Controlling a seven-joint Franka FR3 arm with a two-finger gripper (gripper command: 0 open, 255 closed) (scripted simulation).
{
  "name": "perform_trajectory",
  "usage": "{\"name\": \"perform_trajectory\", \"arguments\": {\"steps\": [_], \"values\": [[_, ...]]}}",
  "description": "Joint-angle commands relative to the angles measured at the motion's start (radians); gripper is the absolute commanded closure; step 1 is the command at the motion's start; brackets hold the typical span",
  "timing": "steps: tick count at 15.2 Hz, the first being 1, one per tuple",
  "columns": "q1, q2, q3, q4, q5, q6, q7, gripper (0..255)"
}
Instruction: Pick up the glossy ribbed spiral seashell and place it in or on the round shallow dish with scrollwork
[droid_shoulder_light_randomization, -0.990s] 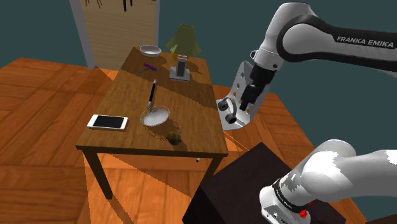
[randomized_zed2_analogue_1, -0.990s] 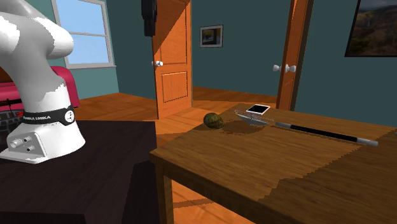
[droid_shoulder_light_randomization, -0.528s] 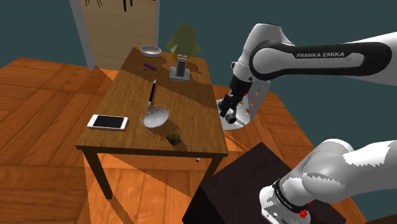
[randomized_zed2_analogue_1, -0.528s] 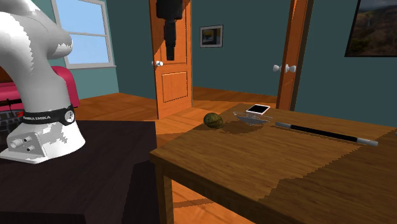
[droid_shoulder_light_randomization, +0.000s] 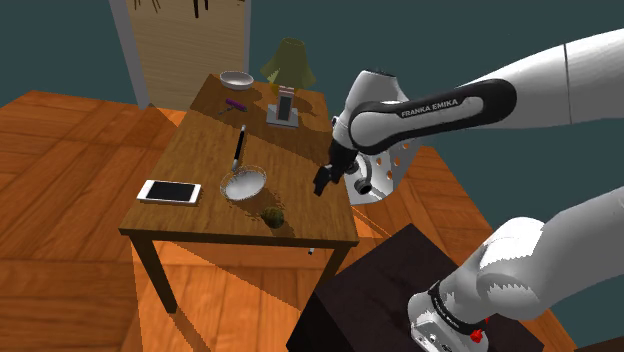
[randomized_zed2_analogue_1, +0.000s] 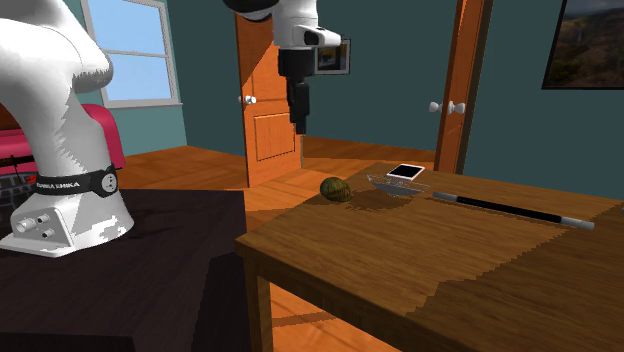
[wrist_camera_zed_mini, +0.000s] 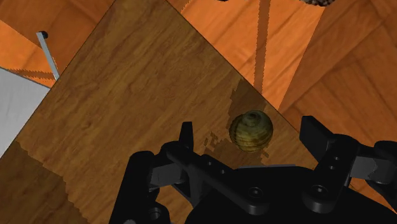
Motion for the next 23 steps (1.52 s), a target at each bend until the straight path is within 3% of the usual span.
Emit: {"name": "perform_trajectory", "arguments": {"steps": [1, 10, 18, 23], "values": [[0.008, 0.082, 0.012, 0.024, 0.007, 0.075, 0.001, 0], [0.046, 0.440, 0.043, 0.194, -0.005, 0.330, 0.017, 0], [0.059, 0.554, 0.045, 0.222, -0.008, 0.422, 0.019, 0], [0.060, 0.562, 0.045, 0.223, -0.008, 0.428, 0.019, 0]]}}
